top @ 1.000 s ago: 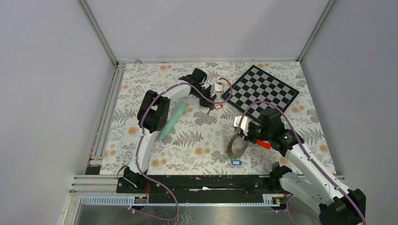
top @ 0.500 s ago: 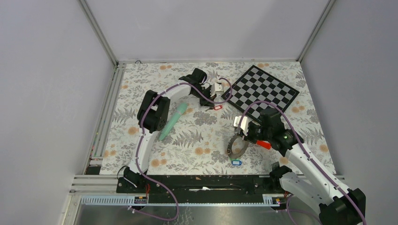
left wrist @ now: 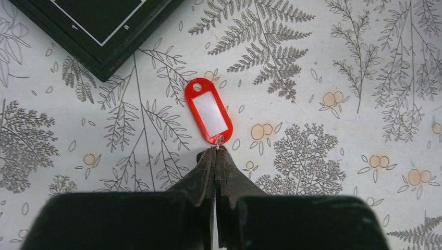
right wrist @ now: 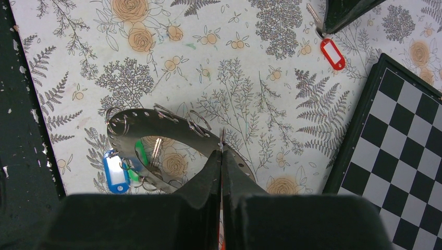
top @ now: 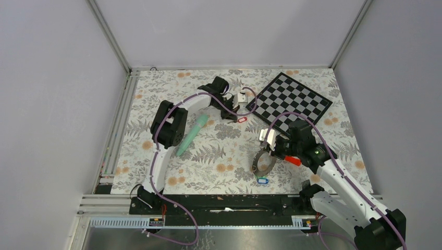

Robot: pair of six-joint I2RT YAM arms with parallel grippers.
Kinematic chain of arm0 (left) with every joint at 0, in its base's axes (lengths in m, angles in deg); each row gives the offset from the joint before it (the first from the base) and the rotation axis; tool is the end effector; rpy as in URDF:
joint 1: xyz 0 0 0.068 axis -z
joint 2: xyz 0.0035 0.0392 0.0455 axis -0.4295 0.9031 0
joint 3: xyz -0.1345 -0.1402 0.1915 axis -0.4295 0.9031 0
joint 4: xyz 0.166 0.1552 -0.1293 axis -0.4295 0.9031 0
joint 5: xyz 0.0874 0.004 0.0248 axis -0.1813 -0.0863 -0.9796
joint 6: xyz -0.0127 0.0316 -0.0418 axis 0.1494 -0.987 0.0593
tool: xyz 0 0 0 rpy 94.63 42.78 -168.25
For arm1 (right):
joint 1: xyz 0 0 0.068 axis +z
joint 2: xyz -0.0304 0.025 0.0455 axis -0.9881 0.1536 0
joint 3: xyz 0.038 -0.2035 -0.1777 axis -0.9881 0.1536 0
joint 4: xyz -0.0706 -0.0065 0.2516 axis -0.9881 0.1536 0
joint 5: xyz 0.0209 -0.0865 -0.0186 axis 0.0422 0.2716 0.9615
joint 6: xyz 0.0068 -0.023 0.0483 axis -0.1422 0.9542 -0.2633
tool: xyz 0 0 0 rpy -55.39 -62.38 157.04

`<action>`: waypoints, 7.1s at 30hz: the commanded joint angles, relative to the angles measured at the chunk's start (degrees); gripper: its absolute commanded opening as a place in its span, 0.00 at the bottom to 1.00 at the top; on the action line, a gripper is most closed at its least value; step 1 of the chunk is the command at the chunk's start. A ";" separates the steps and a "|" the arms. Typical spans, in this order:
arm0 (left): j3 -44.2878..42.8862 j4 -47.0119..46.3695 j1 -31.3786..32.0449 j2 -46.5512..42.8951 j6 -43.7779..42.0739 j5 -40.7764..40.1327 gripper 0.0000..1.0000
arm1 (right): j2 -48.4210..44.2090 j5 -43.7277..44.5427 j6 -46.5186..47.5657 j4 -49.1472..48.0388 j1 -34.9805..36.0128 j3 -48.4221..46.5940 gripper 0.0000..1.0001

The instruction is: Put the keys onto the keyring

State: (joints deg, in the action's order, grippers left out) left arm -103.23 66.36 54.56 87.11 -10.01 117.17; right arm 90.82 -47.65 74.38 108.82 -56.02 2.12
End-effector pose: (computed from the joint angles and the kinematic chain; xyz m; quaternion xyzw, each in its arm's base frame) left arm 0.4186 -0.2616 0.1528 0.6207 0.6557 -0.3288 0.2769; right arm 0.1552 0.0930 0.2517 -0.6010 0.6332 0.1572 0.4616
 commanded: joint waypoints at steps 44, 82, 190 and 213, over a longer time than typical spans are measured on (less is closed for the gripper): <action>1.61 -0.30 1.36 -1.37 -1.52 0.34 0.19 | 0.82 0.02 -0.58 -0.27 -0.27 -0.01 0.00; 7.62 -0.21 -0.23 -15.76 -1.43 8.16 0.00 | 0.40 -4.10 -3.02 1.58 -0.27 -5.91 0.00; 30.33 6.10 23.67 -52.64 -18.23 -13.32 0.00 | 18.26 -29.67 -12.14 -12.59 3.47 -12.19 0.00; 30.88 8.90 23.65 -53.95 -22.25 -12.31 0.00 | 19.62 -28.75 -12.99 -11.78 3.42 -12.96 0.00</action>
State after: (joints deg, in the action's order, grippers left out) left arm -72.50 74.27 77.93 34.92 -29.69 102.99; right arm 110.29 -75.78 62.07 98.49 -53.02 -9.47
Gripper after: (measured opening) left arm 0.010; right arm 0.018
